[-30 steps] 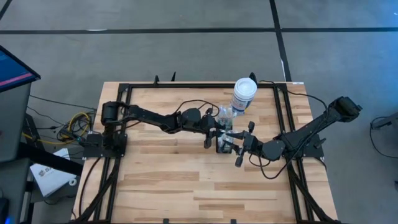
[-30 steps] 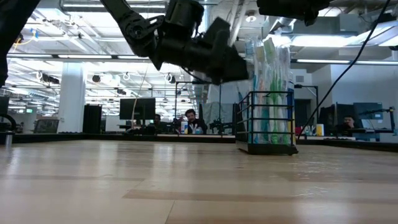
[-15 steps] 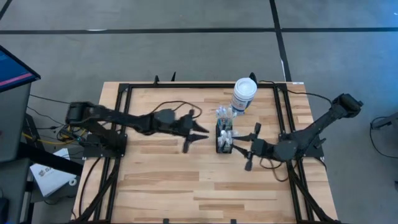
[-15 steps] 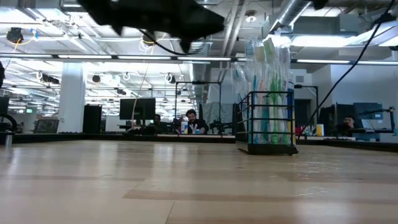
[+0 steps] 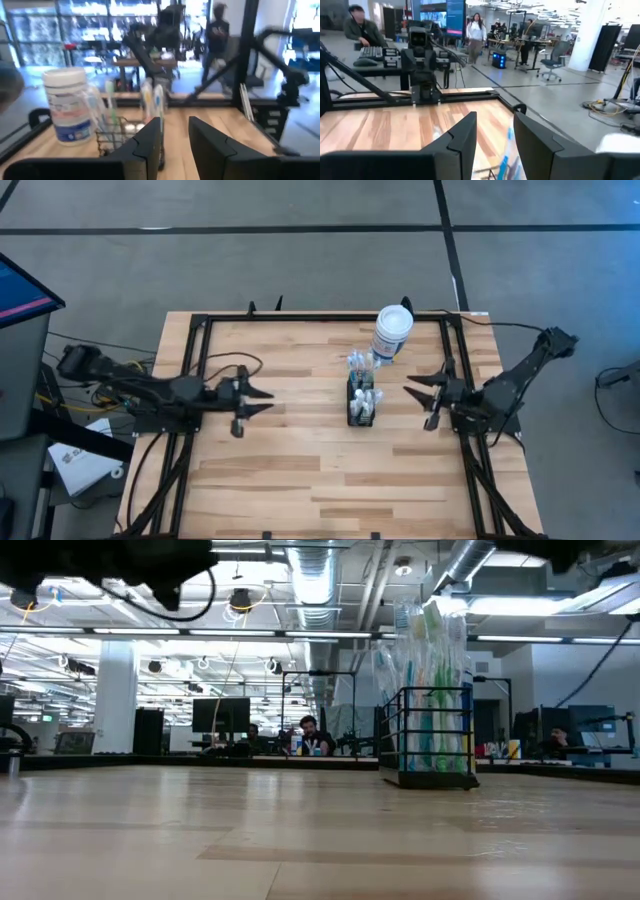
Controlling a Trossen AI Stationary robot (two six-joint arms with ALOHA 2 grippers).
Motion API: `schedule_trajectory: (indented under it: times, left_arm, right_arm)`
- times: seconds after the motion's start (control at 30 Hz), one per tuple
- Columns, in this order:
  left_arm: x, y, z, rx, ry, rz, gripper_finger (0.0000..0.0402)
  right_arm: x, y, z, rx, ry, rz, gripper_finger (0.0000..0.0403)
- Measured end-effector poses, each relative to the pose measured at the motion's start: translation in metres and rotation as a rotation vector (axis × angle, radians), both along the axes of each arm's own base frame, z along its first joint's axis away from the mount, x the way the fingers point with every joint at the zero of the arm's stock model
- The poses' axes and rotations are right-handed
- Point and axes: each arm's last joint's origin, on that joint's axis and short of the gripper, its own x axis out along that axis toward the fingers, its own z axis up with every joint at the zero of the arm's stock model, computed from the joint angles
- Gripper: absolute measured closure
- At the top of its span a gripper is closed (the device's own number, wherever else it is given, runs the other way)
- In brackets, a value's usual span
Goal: Pick & Place toothbrushing station
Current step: Return to Home Position
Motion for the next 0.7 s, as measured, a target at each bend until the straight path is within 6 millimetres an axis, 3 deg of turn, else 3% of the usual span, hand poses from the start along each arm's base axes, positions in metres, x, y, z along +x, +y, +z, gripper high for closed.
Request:
schedule_trajectory:
  times: [0.2,0.37,0.47,0.57,0.7]
  left_arm:
    - [-0.028,0.016,-0.016,-0.034,-0.068,0.066,0.0307]
    - [-0.039,0.033,-0.035,-0.095,-0.079,0.044,0.0307]
    - [-0.041,0.045,-0.046,-0.139,-0.062,0.046,0.0307]
    - [-0.046,0.057,-0.056,-0.196,-0.044,0.010,0.0307]
    - [-0.047,0.060,-0.057,-0.210,-0.029,-0.101,0.0307]
  right_arm:
    - [-0.030,-0.027,-0.028,0.065,-0.117,0.073,0.0282]
    - [-0.051,-0.046,-0.050,0.100,-0.287,0.135,0.0282]
    - [-0.048,-0.048,-0.058,0.038,-0.291,0.077,0.0285]
    - [-0.048,-0.051,-0.052,0.045,-0.347,0.118,0.0289]
    - [-0.040,-0.052,-0.074,0.096,-0.234,0.094,0.0297]
